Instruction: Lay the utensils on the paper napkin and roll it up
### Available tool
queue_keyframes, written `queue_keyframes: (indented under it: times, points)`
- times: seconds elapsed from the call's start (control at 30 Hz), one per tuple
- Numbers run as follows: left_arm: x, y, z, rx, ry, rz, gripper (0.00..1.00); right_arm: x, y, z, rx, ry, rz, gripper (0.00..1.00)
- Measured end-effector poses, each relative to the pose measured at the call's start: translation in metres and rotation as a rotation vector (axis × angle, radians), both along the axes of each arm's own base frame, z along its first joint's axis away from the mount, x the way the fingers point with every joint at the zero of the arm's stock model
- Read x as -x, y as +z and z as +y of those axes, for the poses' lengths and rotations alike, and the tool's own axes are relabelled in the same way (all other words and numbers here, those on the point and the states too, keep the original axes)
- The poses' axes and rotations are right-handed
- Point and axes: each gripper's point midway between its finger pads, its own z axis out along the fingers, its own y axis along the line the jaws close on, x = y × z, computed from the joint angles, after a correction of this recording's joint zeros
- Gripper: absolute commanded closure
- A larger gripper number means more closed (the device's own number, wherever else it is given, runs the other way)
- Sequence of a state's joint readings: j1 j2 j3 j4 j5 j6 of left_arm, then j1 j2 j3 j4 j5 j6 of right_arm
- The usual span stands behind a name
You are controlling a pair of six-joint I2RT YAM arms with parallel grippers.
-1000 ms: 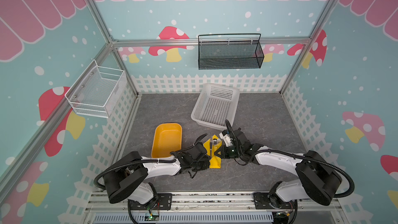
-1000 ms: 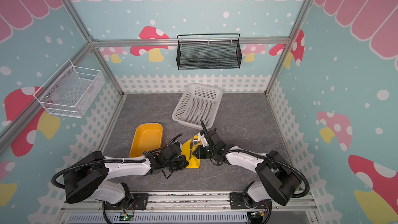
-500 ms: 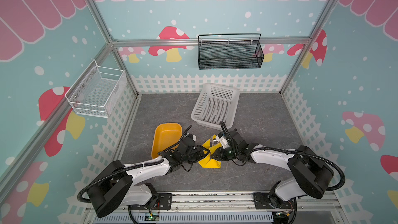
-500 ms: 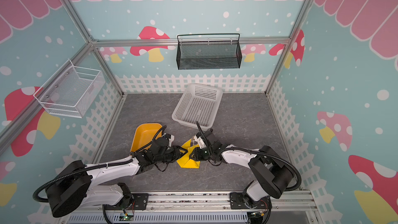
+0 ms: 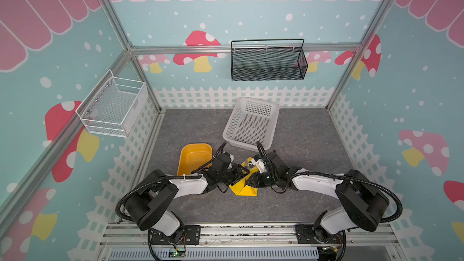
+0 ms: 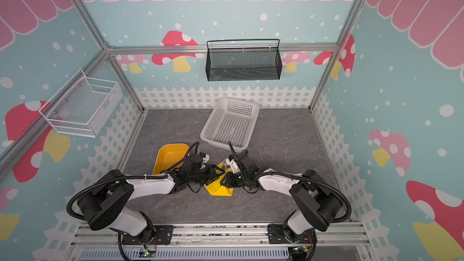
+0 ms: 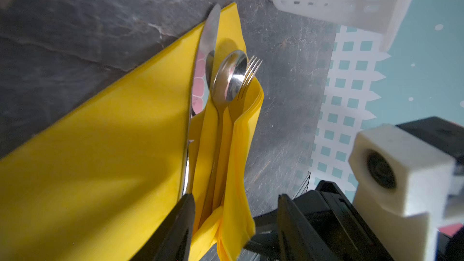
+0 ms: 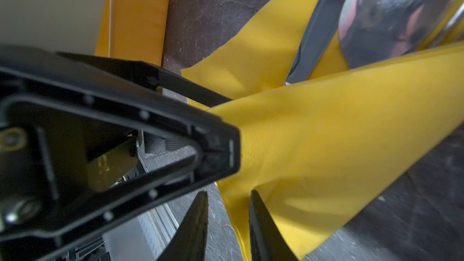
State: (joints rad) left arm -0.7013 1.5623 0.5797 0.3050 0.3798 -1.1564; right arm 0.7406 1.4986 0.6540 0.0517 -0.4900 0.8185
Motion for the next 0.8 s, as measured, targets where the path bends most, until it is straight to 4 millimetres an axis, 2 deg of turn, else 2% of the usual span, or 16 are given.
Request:
queue_keyframes:
  times: [0.23, 0.33, 0.43, 0.57, 0.8]
  points:
    - [0.0, -0.008, -0.002, -0.007, -0.01, 0.021, 0.85, 0.0, 0.0, 0.0, 0.0, 0.0, 0.0, 0.68]
    - [0.001, -0.01, 0.0, -0.022, -0.01, 0.02, 0.92, 0.0, 0.003, 0.0, -0.004, -0.002, -0.006, 0.64]
    - [0.001, -0.008, 0.002, -0.025, -0.007, 0.009, 0.96, 0.003, 0.01, -0.005, -0.021, -0.012, -0.022, 0.62]
    - [0.004, -0.005, 0.004, -0.017, -0.01, -0.003, 0.97, 0.006, 0.019, -0.015, -0.041, -0.05, -0.044, 0.61]
    - [0.011, -0.011, 0.01, -0.011, -0.007, -0.005, 0.96, 0.003, 0.022, -0.054, -0.036, -0.232, -0.113, 0.72]
